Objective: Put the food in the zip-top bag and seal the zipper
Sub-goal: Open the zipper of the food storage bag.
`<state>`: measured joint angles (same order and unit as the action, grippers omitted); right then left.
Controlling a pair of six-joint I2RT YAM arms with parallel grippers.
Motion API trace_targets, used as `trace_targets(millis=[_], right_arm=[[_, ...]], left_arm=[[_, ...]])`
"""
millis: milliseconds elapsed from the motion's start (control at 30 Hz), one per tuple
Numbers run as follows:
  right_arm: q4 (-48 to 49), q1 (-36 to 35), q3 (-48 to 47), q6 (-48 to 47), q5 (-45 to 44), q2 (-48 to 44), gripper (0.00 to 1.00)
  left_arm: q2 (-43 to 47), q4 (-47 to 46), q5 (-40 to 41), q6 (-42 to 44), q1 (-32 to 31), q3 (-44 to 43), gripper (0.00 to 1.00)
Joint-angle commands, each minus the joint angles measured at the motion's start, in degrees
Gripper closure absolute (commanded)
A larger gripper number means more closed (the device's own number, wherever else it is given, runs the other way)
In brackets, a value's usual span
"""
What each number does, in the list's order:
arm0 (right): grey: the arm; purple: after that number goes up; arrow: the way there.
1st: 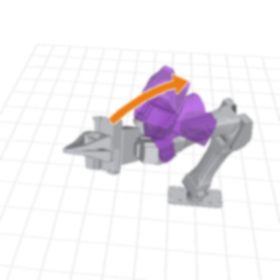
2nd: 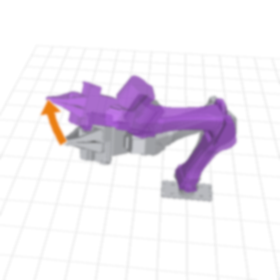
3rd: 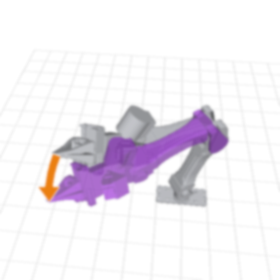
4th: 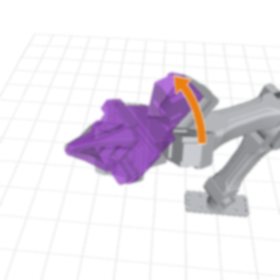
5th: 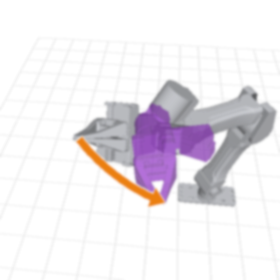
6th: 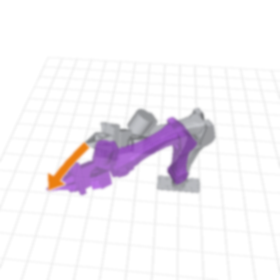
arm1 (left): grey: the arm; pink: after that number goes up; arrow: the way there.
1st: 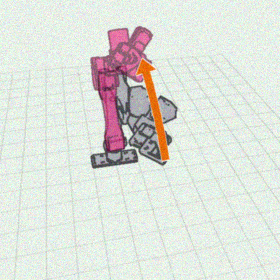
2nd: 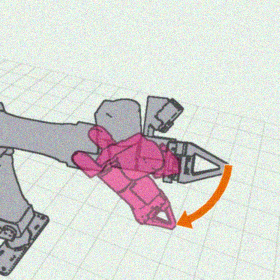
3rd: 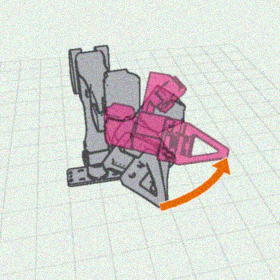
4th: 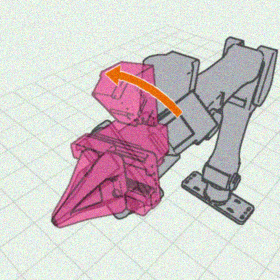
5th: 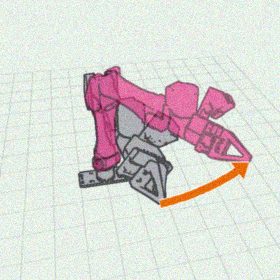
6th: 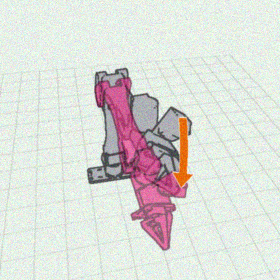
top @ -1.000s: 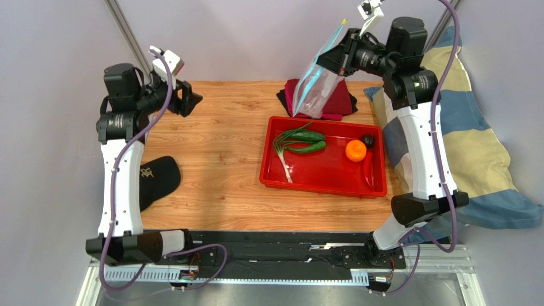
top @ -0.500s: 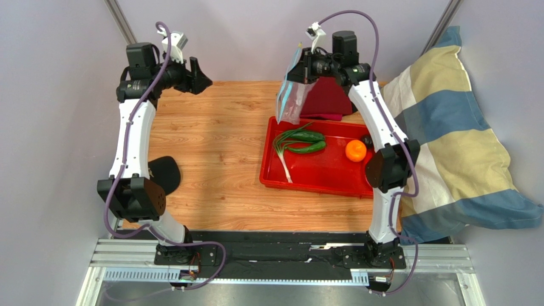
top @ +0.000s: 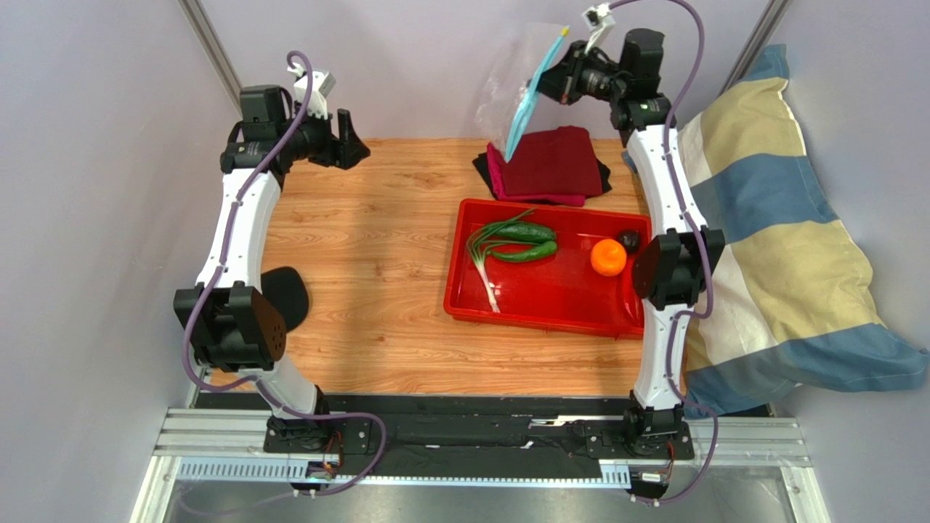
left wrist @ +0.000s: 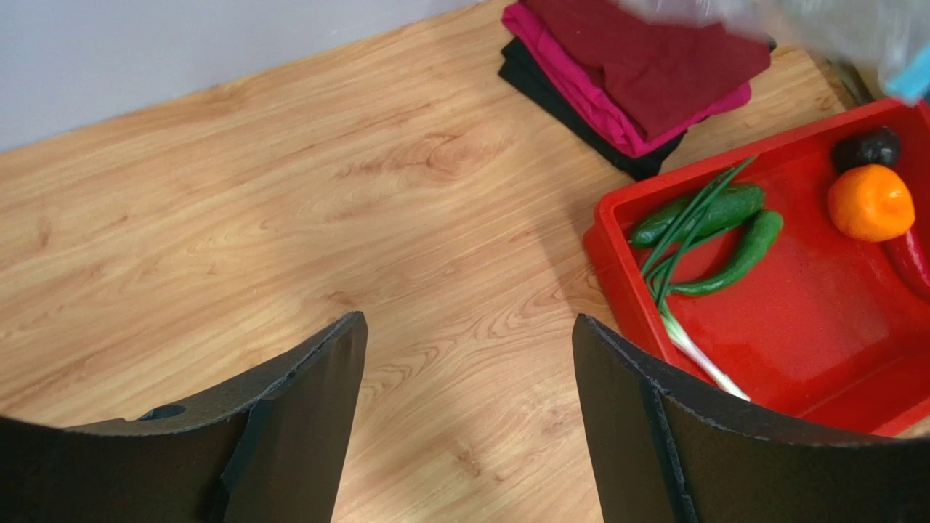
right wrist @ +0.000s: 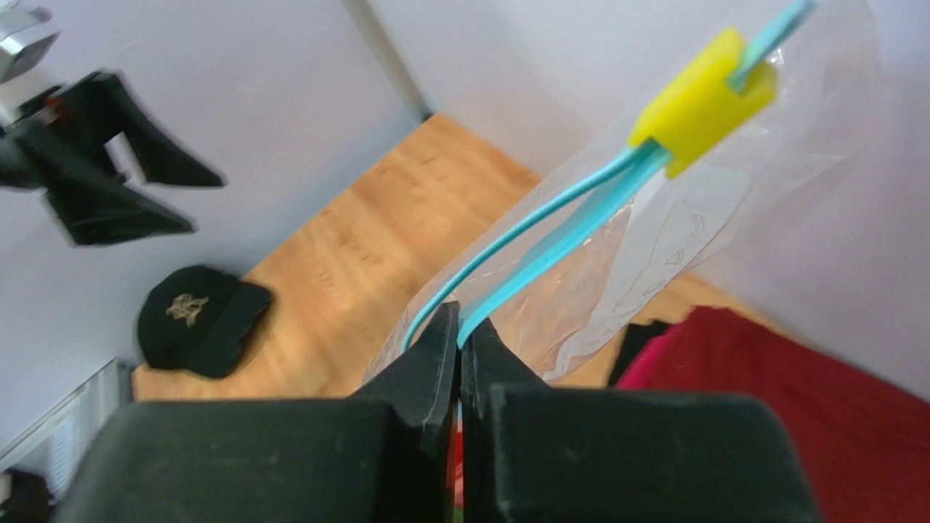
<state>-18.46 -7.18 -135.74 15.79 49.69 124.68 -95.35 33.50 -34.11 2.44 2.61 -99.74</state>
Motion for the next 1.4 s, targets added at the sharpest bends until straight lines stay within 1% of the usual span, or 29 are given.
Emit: trace_targets(millis=[0,133,167,267,300,333,367,433,500,533,600,667,700,733,767,800,833,900,933,967,1000,1033,1067,1100,1133,1200,1267,1367], right_arm=[[5.53,1.56,-7.24,3.72,-2.67,8.11,1.00],[12.98,0.59,-8.13,7.23,-4.78,12.95,1.00],[14.05,-0.11,-8.13,9.24,-5.39,14.52,1.00],[15.21,-2.56,-8.22,10.40,-4.96,15.94,1.00],[15.47,-3.10,-7.79,10.31,-4.43,16.03,1.00],[15.90,-3.71,-6.65,10.22,-3.73,16.03,1.00],[16.78,-4.33,-5.77,10.83,-3.64,15.86,1.00],[20.45,-4.33,-5.14,14.26,-2.15,16.29,1.00],[21.09,-3.90,-5.93,16.97,-0.66,17.69,1.00],[21.70,-3.81,-5.59,17.69,1.61,18.05,1.00],[21.62,-3.89,-4.71,18.66,4.35,18.31,1.00],[19.17,-3.98,-4.01,17.27,7.87,18.32,1.00],[13.33,-4.16,-4.35,14.91,8.75,17.97,1.00],[10.05,-4.16,-5.14,9.57,9.19,17.62,1.00],[7.41,-4.16,-5.49,7.00,9.28,16.92,1.00],[5.47,-4.24,-5.50,5.15,9.11,16.04,1.00],[1.80,-3.98,-5.41,1.73,7.89,13.77,1.00],[-2.61,-3.54,-4.97,-0.75,6.48,11.21,1.00],[-4.38,-2.85,-4.97,-2.07,4.82,8.59,1.00],[-6.31,-2.58,-5.23,-4.34,4.28,7.34,1.00],[-10.24,-2.31,-5.58,-5.58,3.75,5.76,1.00],[-12.28,-2.05,-5.67,-6.47,1.92,4.35,1.00],[-14.39,-2.05,-5.67,-7.87,1.03,1.30,1.00],[-18.07,-2.05,-5.67,-7.79,0.67,-0.13,1.00],[-19.67,-2.40,-5.33,-7.53,0.50,-1.36,1.00],[-24.40,-3.01,-5.58,-7.00,0.67,-4.70,1.00],[-26.79,-4.42,-6.20,-6.65,-0.47,-6.72,1.00],[-27.60,-5.56,-4.37,-4.11,-1.08,-10.94,1.00]], left_arm=[[-0.71,-6.07,1.41,-1.29,-0.24,1.83,0.24],[-2.20,-9.58,1.85,-0.94,-1.20,4.03,0.24],[-2.47,-9.94,1.59,-1.20,-1.47,4.12,0.24],[-3.44,-10.55,1.41,-1.30,-2.44,2.63,0.24],[-3.61,-10.73,1.24,-1.12,-2.44,2.28,0.24],[-4.14,-11.08,0.98,-0.94,-4.79,1.06,0.23],[-4.75,-11.08,0.19,-0.77,-5.24,0.26,0.22],[-6.59,-10.65,-0.17,-0.33,-6.82,-2.63,0.19],[-8.00,-10.99,0.71,-0.94,-7.09,-4.22,0.17],[-9.49,-11.43,0.54,-0.77,-7.01,-5.88,0.16],[-11.25,-12.13,0.36,1.15,-7.01,-7.21,0.16],[-12.57,-12.75,0.18,2.22,-7.01,-9.32,0.16],[-14.75,-11.27,0.27,3.18,-7.09,-11.16,0.16],[-16.26,-9.78,0.36,3.19,-7.01,-17.09,0.17],[-18.01,-7.24,0.36,3.10,-7.09,-21.33,0.17],[-21.33,-1.39,0.36,3.10,-7.09,-25.89,0.17],[-22.76,1.63,0.88,3.45,-7.09,-34.64,0.18],[-24.61,8.65,2.28,3.98,-7.09,-41.55,0.18],[-24.45,10.34,3.16,3.98,-7.09,-45.33,0.17],[-23.92,12.01,3.08,4.24,-7.09,-46.41,0.17],[-21.74,14.38,3.26,4.42,-7.44,-46.77,0.16],[-20.33,15.36,4.56,4.94,-7.88,-46.42,0.15],[-18.92,16.33,5.36,5.21,-8.41,-45.90,0.15],[-15.69,17.30,5.80,5.21,-9.89,-44.76,0.15],[-14.09,17.57,7.20,5.47,-10.69,-42.22,0.15],[-10.75,18.53,8.96,5.91,-13.32,-40.88,0.15],[-9.86,19.67,9.85,4.87,-14.56,-42.37,0.16],[-9.94,23.45,10.20,1.01,-15.00,-47.81,0.19]])
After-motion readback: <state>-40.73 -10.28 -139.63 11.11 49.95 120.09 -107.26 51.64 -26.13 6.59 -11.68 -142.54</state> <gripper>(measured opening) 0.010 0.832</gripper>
